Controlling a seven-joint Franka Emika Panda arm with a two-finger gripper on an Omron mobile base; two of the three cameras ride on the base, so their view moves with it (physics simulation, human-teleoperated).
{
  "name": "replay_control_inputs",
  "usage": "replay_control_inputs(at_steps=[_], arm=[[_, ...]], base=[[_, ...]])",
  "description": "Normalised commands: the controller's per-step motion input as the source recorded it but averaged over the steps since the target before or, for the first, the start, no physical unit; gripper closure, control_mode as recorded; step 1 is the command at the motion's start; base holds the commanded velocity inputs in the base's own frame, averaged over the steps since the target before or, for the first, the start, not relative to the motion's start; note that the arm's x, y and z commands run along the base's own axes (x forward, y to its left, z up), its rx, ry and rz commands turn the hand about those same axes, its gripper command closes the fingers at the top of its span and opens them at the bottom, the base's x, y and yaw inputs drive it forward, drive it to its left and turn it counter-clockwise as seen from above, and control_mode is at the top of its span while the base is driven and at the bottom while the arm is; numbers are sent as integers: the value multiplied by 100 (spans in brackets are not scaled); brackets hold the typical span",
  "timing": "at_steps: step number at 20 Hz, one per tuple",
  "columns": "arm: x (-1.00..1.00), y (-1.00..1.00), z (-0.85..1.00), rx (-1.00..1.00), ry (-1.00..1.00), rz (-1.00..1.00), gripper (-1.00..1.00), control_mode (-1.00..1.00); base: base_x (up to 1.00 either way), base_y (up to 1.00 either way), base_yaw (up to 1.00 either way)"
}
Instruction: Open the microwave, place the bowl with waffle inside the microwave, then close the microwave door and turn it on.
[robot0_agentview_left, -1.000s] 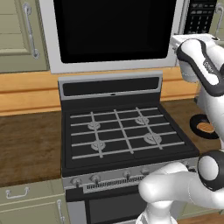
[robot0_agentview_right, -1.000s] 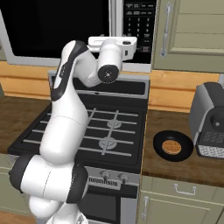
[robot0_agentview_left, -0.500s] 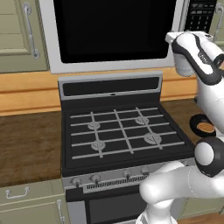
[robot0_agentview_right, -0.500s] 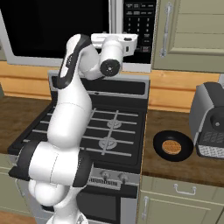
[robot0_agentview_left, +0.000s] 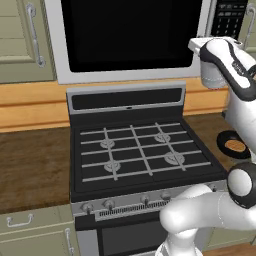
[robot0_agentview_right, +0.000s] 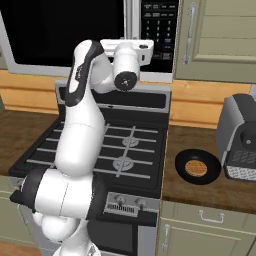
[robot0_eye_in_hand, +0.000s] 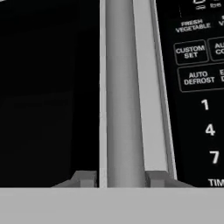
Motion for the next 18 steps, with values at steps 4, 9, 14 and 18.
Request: replay_control_inputs(at_steps=[4, 9, 14, 18], arm=[[-78, 50, 0, -3, 0, 17, 100, -100], [-100, 31, 0, -1, 0, 17, 100, -100], [-100, 48, 0, -1, 0, 13, 100, -100], [-100, 67, 0, -3, 0, 10, 100, -100]], base=[[0, 0, 0], [0, 0, 0], [0, 0, 0], [0, 0, 0]])
